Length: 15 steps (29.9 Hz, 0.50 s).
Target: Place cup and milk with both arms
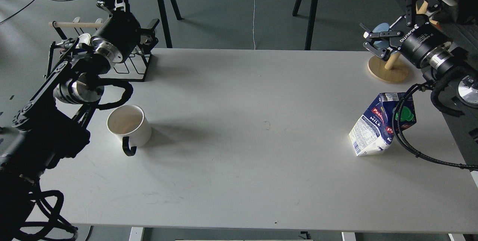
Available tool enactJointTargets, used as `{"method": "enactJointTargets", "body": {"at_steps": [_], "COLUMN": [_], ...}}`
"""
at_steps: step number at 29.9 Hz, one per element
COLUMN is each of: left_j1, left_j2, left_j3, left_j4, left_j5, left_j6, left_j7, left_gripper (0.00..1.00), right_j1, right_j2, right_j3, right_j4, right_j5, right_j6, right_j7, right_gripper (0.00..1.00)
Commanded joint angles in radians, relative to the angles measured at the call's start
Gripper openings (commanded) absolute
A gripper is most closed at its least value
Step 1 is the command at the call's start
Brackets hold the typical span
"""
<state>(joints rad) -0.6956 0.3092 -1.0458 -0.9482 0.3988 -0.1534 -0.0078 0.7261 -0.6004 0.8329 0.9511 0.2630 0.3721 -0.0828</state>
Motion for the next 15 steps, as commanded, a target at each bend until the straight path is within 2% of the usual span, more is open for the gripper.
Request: {"method": "enactJointTargets", "body": {"at_steps": [1, 13, 15], "left_j1": [-0.015, -0.059, -0.067], "left_j2": [0.001, 0.024, 0.024], "left_j3": [0.003, -0.013, -0.022], "left_j4": [0.002, 0.009, 0.014], "left_j5": [0.0, -0.001, -0.001], "left_j6": [0.003, -0.008, -0.003], "left_j7": [0.0, -0.003, 0.011], "left_gripper": [1.0, 1.0, 1.0], "right_j1": [0.001, 0.004, 0.004], "right_j2": [0.005, 0.007, 0.007], "right_j3": [0.005, 0.017, 0.017], "right_j4": [0.001, -0.003, -0.003], "right_j5": [-0.002, -0.004, -0.004], "right_j6": [-0.001, 0.001, 0.005], "right_j7": [0.001, 0.012, 0.012], "right_gripper": [0.99, 0.99, 0.99]}}
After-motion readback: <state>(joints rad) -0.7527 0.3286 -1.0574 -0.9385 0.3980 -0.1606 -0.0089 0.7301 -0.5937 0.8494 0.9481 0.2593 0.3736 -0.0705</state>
